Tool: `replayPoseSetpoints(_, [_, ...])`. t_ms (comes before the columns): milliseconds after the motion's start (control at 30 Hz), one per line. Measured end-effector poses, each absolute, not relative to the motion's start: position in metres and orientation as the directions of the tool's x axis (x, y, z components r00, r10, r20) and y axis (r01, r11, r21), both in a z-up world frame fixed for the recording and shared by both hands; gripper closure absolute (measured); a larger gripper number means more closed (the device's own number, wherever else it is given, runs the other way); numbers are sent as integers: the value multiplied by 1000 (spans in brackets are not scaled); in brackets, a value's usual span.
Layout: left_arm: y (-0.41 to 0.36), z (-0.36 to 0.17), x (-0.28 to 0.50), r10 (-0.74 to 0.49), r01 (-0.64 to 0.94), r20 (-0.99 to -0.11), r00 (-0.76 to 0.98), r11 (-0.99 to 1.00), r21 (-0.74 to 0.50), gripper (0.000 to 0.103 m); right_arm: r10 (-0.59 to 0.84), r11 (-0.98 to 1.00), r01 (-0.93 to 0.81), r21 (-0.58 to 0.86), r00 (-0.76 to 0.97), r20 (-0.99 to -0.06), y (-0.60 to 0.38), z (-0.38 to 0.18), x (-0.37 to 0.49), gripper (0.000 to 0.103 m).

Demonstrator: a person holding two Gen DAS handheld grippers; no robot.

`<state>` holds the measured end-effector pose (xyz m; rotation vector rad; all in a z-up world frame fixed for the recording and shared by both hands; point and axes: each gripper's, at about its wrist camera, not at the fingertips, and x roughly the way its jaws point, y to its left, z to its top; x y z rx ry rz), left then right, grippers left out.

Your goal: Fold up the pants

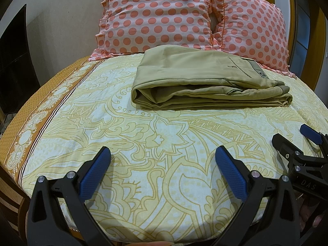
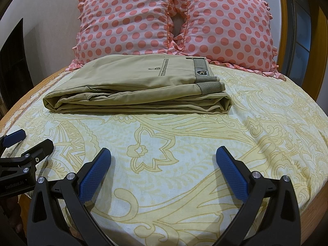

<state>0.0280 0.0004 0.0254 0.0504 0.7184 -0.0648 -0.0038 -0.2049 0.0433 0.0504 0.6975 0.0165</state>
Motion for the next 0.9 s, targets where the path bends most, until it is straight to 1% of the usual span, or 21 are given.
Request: replayPoseSetpoints(900, [0,25,30,-41,76,-654,755,997,24,2,31,999,3,52,768,-640,-204,43,-3,1])
